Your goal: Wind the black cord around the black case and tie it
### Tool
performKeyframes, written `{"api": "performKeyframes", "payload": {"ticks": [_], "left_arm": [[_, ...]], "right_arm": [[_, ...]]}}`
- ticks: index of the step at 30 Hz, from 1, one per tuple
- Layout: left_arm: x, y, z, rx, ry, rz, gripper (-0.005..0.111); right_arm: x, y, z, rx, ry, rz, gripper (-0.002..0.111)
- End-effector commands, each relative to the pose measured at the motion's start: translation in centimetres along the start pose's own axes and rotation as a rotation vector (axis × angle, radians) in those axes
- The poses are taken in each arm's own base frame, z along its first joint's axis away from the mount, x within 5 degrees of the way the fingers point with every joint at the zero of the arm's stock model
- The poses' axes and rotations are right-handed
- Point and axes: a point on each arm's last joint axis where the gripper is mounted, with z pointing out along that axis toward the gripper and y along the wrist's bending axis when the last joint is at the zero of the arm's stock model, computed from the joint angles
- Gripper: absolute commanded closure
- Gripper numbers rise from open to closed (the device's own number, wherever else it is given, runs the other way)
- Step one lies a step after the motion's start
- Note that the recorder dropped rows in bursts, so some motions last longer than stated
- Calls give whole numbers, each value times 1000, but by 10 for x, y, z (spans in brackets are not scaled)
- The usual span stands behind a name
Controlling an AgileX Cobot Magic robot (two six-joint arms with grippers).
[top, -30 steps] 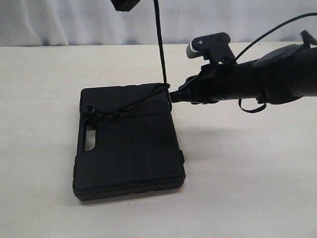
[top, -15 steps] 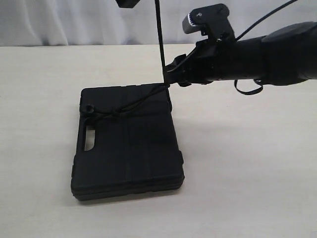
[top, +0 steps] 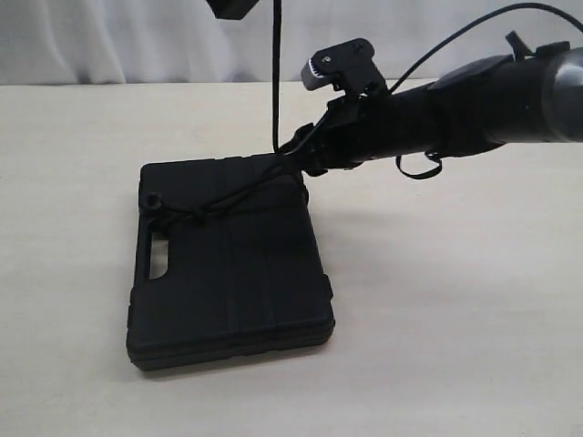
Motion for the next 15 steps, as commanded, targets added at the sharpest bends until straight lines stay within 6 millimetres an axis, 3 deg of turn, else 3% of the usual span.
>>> {"api": "performKeyframes", "payload": {"ticks": [1, 5, 7, 10, 15], "left_arm": [[-9, 5, -7, -51, -56, -9, 107], [-10, 8, -8, -77, -74, -1, 107], [-11, 9, -8, -86, -81, -1, 107], [-11, 8, -8, -83, -78, -1, 107], [-12, 8, -8, -74, -90, -34, 107]], "right_arm": [[-5, -12, -29, 54, -19, 1, 60], [-11, 5, -57, -94, -37, -90, 60], [-10, 15, -58, -156, -32, -145, 59], [-8, 21, -51, -132, -41, -160, 56], [-1, 29, -17, 37, -40, -200, 44]]}}
